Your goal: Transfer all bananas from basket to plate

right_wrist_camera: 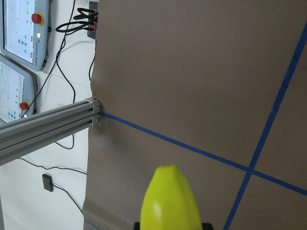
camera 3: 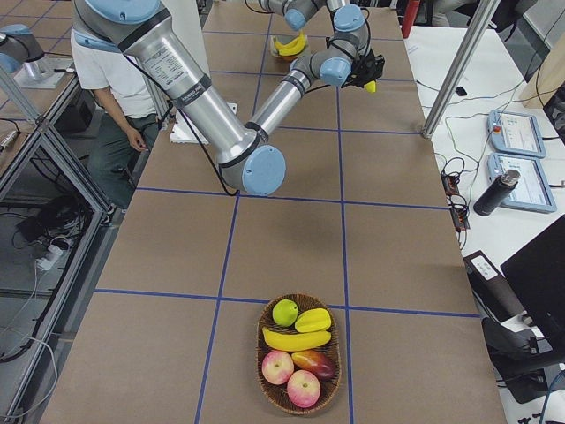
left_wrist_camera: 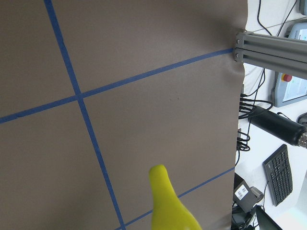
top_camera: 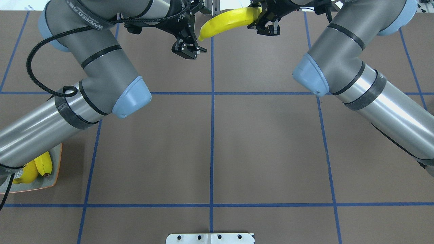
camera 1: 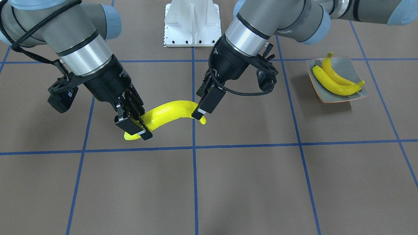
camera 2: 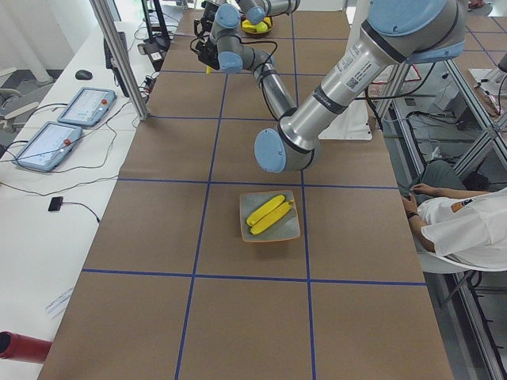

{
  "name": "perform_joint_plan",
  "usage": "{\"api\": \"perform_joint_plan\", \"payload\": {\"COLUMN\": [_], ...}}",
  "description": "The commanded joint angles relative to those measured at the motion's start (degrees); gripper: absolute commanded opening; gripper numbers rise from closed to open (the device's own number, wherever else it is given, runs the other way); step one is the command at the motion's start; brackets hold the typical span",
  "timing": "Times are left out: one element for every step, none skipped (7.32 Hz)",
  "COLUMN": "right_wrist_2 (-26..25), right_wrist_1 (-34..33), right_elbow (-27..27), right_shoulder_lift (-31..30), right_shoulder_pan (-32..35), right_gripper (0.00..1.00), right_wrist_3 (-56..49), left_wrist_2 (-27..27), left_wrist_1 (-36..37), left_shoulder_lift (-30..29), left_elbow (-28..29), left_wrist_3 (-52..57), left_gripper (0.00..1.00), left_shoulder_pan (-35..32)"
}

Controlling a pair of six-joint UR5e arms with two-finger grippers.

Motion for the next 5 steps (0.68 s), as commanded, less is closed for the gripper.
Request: {"api": "perform_joint_plan", "payload": {"right_wrist_2": [-0.6,-1.3,-2.2,-3.8,-3.9], "right_wrist_1": [0.2,0.3,0.5,0.5,0.5], "right_elbow": [1.3,1.9,1.9,2.0,2.1], "right_shoulder_lift": [0.0,-0.1,-0.1,-0.1,-0.1], "right_shoulder_pan": [-0.3,-0.4,-0.6,-1.3,-1.4], "right_gripper": [0.0,0.0,0.0,0.0,0.0], "right_wrist_3": [2.8,3.8,4.7,5.9,5.9], "left_wrist_2": [1.3,1.7,1.8,1.8,1.8], "left_wrist_1": [-0.3,-0.3,-0.3,-0.8,-1.3], "left_shoulder_lift": [-0.2,-0.2,-0.2,-0.2,-0.1], "left_elbow": [0.1,0.0,0.0,0.0,0.0], "left_wrist_3": [-0.1,-0.6,-1.0,-1.5,-2.2], "left_gripper": [1.0,1.0,1.0,1.0,0.93], "left_shoulder_pan": [0.2,0.2,0.2,0.2,0.2]}}
